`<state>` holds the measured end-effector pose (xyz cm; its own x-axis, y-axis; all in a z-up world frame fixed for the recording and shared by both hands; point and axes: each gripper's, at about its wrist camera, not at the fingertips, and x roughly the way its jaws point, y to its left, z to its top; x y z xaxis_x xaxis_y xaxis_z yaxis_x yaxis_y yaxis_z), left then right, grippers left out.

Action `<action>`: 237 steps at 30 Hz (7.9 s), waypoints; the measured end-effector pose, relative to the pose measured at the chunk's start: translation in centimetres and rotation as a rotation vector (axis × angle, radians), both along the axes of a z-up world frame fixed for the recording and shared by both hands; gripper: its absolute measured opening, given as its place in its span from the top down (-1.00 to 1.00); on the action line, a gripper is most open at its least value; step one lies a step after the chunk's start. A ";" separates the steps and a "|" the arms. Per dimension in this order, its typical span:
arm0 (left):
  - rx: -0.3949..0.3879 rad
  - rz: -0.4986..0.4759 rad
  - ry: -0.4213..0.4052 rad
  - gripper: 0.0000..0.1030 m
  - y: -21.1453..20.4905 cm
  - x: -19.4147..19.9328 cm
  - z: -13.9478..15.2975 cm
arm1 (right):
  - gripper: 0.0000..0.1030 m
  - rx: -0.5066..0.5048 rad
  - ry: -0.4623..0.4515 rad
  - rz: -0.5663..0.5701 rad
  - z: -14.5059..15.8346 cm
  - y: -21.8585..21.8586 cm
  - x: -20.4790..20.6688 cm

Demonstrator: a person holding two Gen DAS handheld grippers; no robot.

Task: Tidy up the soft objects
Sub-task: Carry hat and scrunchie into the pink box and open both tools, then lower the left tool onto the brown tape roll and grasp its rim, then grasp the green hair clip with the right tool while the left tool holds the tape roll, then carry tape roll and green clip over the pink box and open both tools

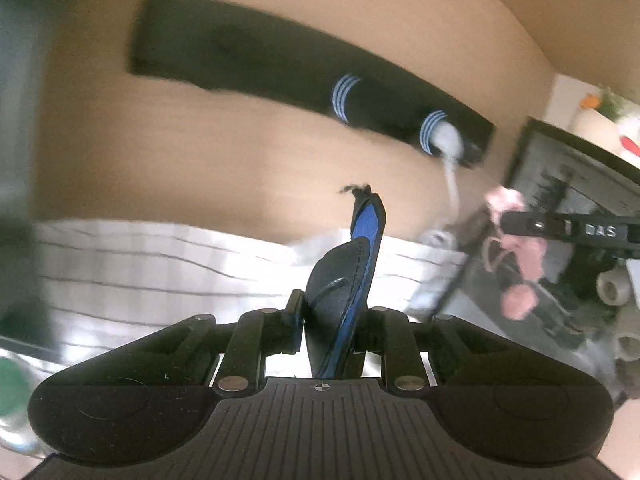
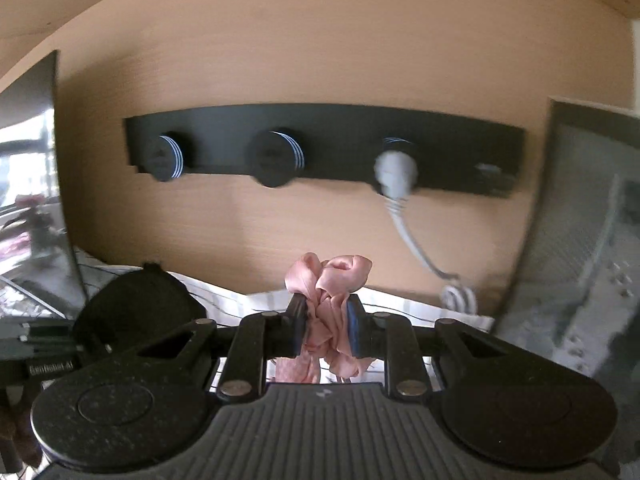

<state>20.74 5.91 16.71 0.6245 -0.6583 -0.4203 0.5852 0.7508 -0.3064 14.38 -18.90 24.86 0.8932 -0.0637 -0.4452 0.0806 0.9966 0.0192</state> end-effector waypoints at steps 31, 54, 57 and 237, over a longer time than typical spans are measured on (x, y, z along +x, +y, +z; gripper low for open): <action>0.158 -0.012 0.054 0.45 -8.9 -0.9 -5.5 | 0.57 0.189 0.352 -0.028 -15.3 -5.0 4.6; 0.157 0.300 0.194 0.45 7.7 -7.8 -8.5 | -0.44 0.123 0.287 -0.044 -15.8 -3.8 2.0; 0.155 0.338 0.210 0.45 9.3 -8.2 -9.4 | -0.48 0.097 0.234 -0.031 -14.4 -3.0 0.2; 0.194 0.393 0.021 0.80 18.7 -2.1 -6.0 | 0.77 0.064 0.256 0.465 -12.3 21.6 5.9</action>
